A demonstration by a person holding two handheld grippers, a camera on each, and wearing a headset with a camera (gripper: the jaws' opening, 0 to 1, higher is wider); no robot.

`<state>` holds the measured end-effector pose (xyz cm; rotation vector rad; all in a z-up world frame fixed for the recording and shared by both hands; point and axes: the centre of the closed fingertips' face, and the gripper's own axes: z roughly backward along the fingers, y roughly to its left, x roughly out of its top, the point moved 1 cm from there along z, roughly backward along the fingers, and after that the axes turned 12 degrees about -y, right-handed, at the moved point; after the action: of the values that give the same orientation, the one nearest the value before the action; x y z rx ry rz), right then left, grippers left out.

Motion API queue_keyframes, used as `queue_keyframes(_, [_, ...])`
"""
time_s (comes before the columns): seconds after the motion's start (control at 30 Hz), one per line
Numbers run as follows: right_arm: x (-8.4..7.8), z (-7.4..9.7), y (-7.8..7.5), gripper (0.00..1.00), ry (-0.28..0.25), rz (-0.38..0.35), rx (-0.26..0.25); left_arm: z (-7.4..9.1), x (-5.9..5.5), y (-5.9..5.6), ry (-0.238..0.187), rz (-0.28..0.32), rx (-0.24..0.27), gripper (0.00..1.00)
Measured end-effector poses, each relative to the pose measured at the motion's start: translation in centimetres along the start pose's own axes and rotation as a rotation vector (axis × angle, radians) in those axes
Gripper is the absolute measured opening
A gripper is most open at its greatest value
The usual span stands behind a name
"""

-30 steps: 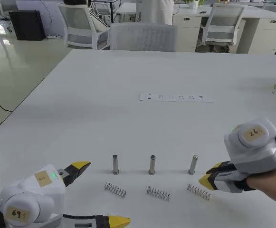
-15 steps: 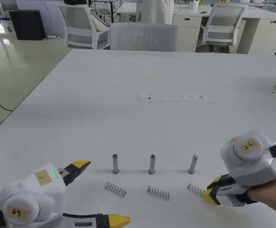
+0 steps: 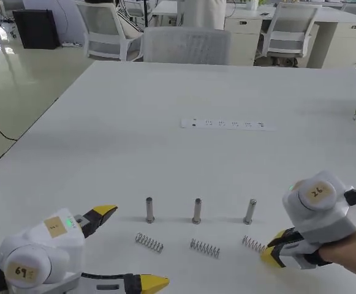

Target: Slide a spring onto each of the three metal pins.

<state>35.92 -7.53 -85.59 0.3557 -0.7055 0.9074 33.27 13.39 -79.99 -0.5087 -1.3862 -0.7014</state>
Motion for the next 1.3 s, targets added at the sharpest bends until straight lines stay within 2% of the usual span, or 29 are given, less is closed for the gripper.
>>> queue_keyframes(0.43, [0.0,0.0,0.0,0.08,0.006,0.054,-0.001,0.0,0.1,0.0,-0.003,0.001,0.000,0.90])
queue_keyframes(0.77, [1.3,0.9,0.3,0.08,-0.023,0.064,0.001,0.0,0.4,0.0,-0.013,0.009,-0.001,0.88])
queue_keyframes(1.13, [3.5,1.5,1.7,0.08,-0.066,0.086,0.038,-0.3,0.6,-1.1,-0.017,0.011,-0.064,0.80])
queue_keyframes(1.3, [4.2,1.5,2.5,0.08,-0.073,0.112,0.062,-0.6,1.1,-1.7,-0.030,0.041,-0.097,0.79])
